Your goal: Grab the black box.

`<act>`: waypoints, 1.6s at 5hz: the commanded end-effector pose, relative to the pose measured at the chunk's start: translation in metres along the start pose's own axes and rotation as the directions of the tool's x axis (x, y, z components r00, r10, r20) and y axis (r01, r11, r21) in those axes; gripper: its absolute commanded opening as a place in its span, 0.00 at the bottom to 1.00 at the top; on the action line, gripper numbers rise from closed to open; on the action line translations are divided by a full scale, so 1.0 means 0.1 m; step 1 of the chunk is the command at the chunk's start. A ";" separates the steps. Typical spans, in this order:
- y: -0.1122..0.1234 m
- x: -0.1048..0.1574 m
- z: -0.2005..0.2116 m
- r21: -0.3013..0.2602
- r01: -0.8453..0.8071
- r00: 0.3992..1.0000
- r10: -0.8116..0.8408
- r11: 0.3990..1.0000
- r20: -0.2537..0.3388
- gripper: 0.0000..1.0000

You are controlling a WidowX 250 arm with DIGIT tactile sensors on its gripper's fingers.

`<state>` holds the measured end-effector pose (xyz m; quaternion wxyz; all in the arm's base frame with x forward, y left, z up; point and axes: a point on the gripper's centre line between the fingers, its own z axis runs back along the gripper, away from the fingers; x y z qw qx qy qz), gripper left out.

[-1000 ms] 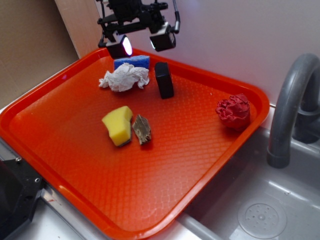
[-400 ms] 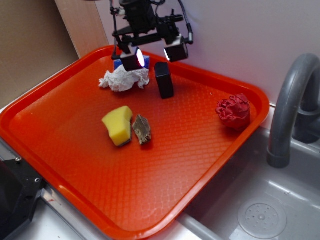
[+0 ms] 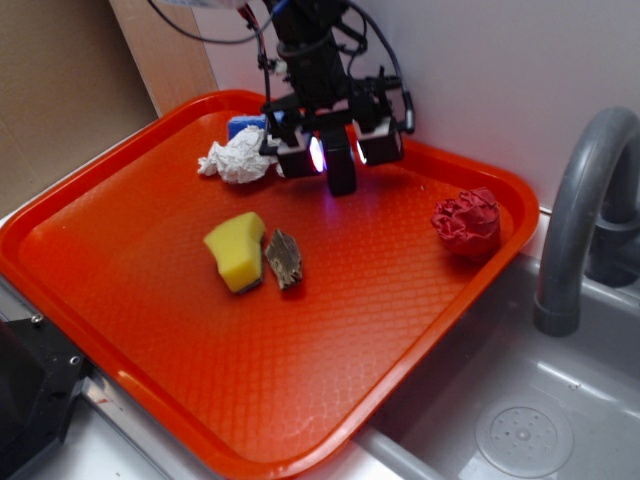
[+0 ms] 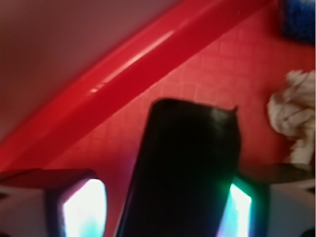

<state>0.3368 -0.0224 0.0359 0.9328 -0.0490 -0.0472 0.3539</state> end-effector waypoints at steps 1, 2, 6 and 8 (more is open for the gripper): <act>-0.04 -0.07 0.35 -0.039 0.250 0.968 -0.250 0.967 -0.004 0.00; 0.25 -0.26 0.91 -0.079 0.459 0.875 -0.466 0.885 -0.133 0.00; 1.48 -0.66 1.69 0.118 0.724 0.685 -0.728 0.679 -0.015 0.00; 1.50 -0.56 1.51 0.077 0.704 0.710 -0.702 0.706 -0.050 0.00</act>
